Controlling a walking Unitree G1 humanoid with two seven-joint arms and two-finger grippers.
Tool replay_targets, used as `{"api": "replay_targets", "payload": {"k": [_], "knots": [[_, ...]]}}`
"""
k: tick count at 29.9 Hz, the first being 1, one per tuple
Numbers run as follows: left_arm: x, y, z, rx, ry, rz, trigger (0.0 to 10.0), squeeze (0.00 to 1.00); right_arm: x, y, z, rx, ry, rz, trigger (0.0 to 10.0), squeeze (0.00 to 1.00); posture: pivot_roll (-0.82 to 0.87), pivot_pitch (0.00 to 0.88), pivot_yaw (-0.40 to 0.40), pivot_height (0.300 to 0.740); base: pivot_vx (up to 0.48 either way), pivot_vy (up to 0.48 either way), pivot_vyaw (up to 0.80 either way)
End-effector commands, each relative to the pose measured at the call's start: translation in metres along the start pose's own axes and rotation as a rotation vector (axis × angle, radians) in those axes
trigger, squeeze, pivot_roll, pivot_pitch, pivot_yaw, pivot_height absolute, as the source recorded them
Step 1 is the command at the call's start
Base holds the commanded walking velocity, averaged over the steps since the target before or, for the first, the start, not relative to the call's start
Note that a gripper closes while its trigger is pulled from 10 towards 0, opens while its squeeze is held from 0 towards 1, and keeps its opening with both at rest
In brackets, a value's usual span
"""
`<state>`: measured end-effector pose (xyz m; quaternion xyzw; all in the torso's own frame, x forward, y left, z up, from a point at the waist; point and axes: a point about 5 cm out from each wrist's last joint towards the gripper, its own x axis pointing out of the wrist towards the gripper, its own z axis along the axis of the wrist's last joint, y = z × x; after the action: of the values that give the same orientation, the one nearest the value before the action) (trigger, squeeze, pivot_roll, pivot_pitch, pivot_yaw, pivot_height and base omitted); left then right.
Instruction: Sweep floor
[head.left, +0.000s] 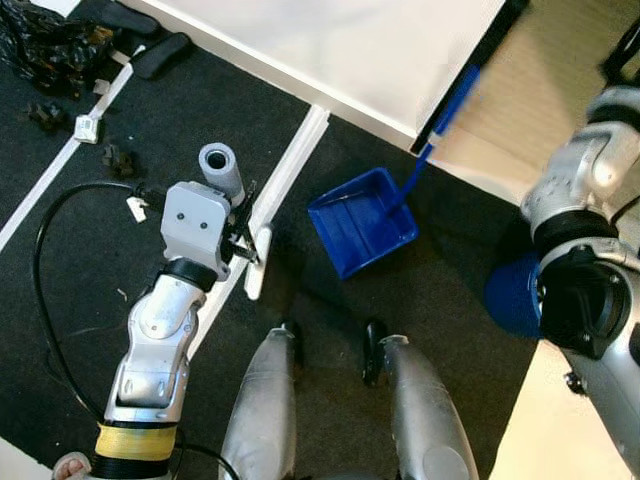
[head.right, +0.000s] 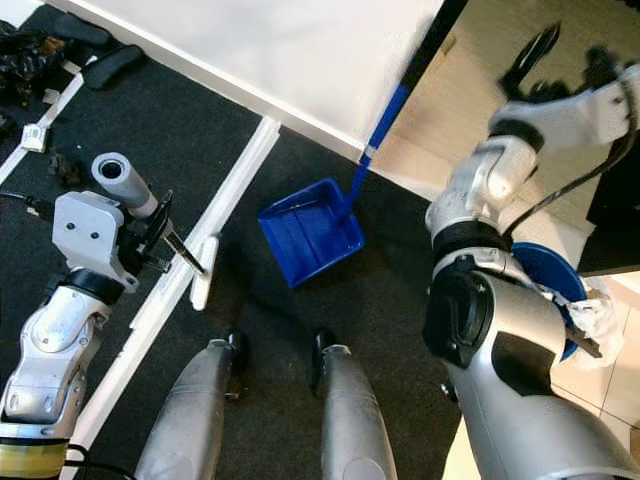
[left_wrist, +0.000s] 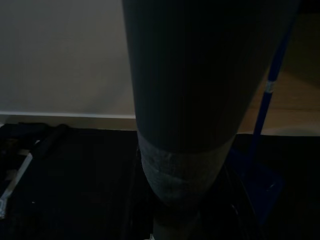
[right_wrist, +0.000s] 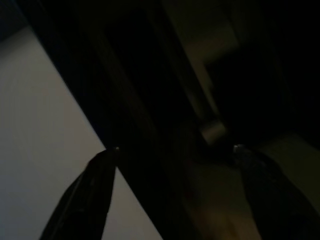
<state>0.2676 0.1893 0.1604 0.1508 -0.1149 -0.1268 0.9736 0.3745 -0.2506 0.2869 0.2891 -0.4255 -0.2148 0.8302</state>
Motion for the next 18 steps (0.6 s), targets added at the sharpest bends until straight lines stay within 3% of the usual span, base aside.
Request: {"api": "replay_targets", "payload": {"k": [1,3,5,8,11,12,13,14,15,16,17,18], "knots": [[0.000,0.008,-0.004,0.028,-0.006,0.026,10.0,0.00,0.012,0.006,0.021,0.101,-0.111,-0.013,10.0,0.00,0.15,0.224,-0.123,0.740,0.000,0.000,0.00],[0.003,0.009,-0.009,0.024,0.018,0.041,10.0,0.00,0.015,0.002,0.024,0.090,-0.103,-0.024,10.0,0.00,0.15,0.203,-0.127,0.740,0.000,0.000,0.00],[0.006,0.012,-0.026,0.032,0.132,0.069,10.0,0.00,0.016,-0.015,0.022,0.003,-0.019,-0.039,10.0,0.00,0.14,0.178,-0.127,0.740,0.000,0.000,0.00],[0.006,0.013,-0.037,0.027,0.195,0.082,10.0,0.00,0.012,-0.027,0.021,-0.051,-0.001,-0.037,10.0,0.00,0.12,0.148,-0.120,0.740,0.000,0.000,0.00],[0.000,0.016,-0.061,-0.035,0.280,0.150,10.0,0.00,-0.005,-0.070,0.024,-0.217,0.064,0.027,10.0,0.00,0.10,0.089,-0.095,0.740,0.000,0.000,0.00],[0.000,0.016,-0.061,-0.035,0.280,0.150,10.0,0.00,-0.005,-0.070,0.024,-0.217,0.064,0.027,10.0,0.00,0.10,0.089,-0.095,0.740,0.000,0.000,0.00],[-0.003,0.016,-0.067,-0.053,0.301,0.174,10.0,0.00,-0.012,-0.084,0.023,-0.251,0.109,0.038,10.0,0.00,0.10,0.077,-0.088,0.740,0.000,0.000,0.00],[-0.005,0.016,-0.074,-0.069,0.324,0.188,10.0,0.00,-0.019,-0.093,0.021,-0.263,0.166,0.065,10.0,0.00,0.10,0.069,-0.084,0.740,0.000,0.000,0.00],[-0.008,0.015,-0.085,-0.053,0.384,0.193,10.0,0.00,-0.038,-0.099,0.001,-0.259,0.390,0.171,10.0,0.00,0.08,0.033,-0.056,0.740,0.000,0.000,0.00],[-0.008,0.015,-0.085,-0.053,0.384,0.193,10.0,0.00,-0.038,-0.099,0.001,-0.259,0.390,0.171,10.0,0.00,0.08,0.033,-0.056,0.740,0.000,0.000,0.00],[-0.012,0.012,-0.099,-0.039,0.449,0.180,10.0,0.00,-0.074,-0.099,-0.022,-0.240,0.664,0.365,10.0,0.00,0.07,0.021,-0.047,0.740,0.000,0.000,0.00],[-0.011,0.009,-0.103,-0.026,0.474,0.160,10.0,0.00,-0.092,-0.101,-0.027,-0.242,0.749,0.428,10.0,0.00,0.07,0.012,-0.046,0.740,0.000,0.000,0.00]]}}
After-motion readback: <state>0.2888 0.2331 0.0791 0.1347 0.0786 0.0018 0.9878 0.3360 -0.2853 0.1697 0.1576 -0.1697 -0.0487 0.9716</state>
